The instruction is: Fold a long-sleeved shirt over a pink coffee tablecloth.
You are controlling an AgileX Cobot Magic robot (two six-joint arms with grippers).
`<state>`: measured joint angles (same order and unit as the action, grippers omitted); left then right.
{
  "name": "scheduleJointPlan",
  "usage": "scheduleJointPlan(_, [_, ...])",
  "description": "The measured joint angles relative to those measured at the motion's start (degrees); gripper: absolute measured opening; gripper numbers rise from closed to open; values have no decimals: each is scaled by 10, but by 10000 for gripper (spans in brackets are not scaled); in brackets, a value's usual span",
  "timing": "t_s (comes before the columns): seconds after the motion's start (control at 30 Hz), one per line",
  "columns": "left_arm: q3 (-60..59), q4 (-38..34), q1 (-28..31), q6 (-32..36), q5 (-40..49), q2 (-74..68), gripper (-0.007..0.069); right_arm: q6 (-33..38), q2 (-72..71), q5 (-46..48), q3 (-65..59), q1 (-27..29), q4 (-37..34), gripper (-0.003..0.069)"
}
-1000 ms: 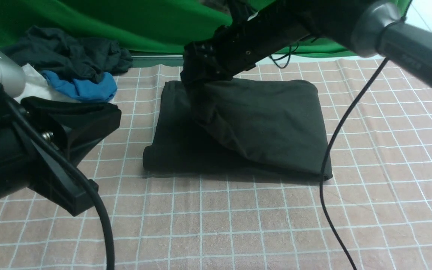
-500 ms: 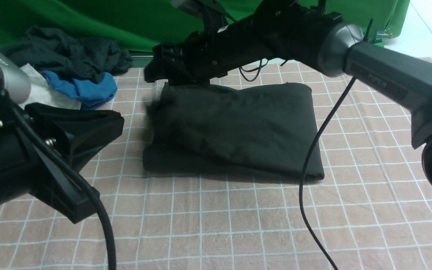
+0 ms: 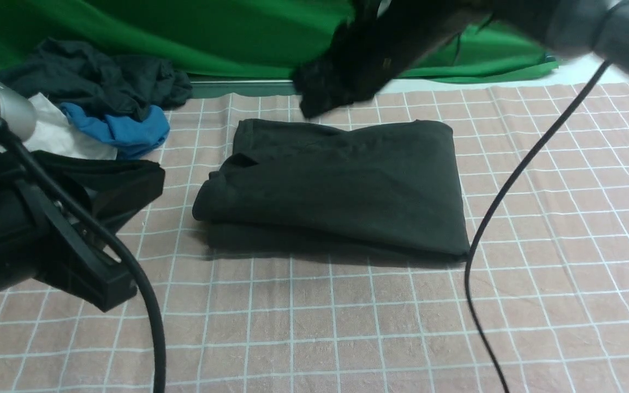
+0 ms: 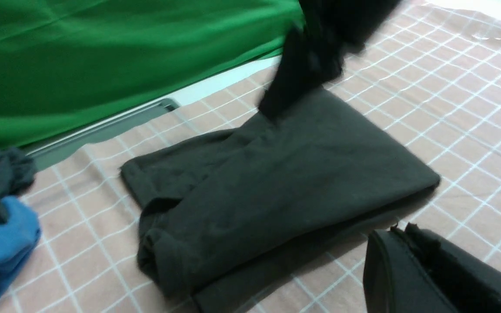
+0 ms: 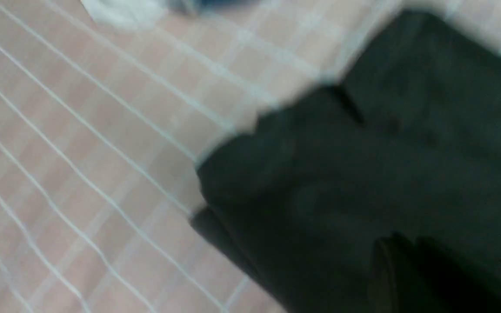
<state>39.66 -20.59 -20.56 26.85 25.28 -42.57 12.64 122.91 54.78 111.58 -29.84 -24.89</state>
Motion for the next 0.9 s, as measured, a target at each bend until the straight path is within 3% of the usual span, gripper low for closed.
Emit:
scheduleJointPlan(0.13, [0,34,0,-34,-3,0,17,0,35,-46,-48,-26,2,35])
scheduleJointPlan(0.4, [0,57,0,-57,-3,-4,17,-2,74,28,-58,-38,19,52])
scheduleJointPlan(0.53, [0,58,0,-57,-3,-4,17,-13,42,46,-58,-36,59,63])
scheduleJointPlan(0.67, [0,58,0,-57,-3,-4,17,-77,-25,37,-57,-2,143,98])
scheduleJointPlan(0.77, [0,58,0,-58,-4,-4,17,-137,-49,12,-52,61,196,186])
scheduleJointPlan(0.9, [0,58,0,-58,-6,-4,17,-168,-27,-16,-52,137,213,403])
